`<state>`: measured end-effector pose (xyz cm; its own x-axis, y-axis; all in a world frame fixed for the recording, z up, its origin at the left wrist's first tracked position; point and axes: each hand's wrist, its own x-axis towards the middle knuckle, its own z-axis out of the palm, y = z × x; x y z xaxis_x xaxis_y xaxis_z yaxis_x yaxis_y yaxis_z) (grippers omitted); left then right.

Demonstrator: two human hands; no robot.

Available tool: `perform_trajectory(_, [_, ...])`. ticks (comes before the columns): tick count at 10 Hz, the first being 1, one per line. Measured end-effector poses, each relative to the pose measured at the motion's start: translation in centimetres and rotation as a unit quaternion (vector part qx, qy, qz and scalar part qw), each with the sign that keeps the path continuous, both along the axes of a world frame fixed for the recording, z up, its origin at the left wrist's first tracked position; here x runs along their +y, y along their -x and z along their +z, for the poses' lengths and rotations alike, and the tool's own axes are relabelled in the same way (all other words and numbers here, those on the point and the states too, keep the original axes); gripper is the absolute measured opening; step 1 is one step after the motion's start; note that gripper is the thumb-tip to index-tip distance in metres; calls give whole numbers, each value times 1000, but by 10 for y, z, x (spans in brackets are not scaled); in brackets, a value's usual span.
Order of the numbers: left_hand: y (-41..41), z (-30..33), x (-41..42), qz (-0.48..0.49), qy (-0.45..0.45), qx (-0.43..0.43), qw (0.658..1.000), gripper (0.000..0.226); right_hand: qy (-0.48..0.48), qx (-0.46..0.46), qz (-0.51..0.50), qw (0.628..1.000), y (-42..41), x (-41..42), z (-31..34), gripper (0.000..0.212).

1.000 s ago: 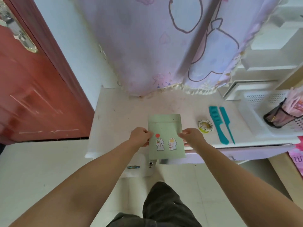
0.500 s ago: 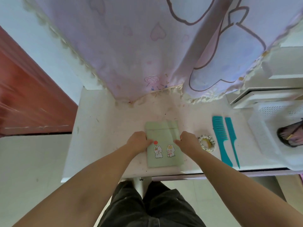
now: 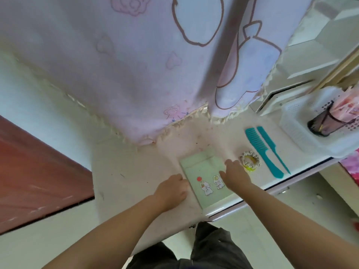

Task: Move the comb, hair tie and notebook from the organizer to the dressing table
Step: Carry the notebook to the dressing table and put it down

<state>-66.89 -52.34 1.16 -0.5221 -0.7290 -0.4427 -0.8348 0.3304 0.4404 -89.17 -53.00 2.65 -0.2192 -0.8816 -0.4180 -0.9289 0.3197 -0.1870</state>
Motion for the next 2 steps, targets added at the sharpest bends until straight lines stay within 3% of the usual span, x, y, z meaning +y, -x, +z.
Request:
perform_trajectory(1, [-34, -12, 9, -156, 68, -16, 985, 38, 59, 73, -14, 996, -23, 32, 2, 48])
perform_trajectory(2, [-57, -25, 14, -214, 89, -14, 973, 55, 136, 25, -83, 987, -55, 64, 9, 44])
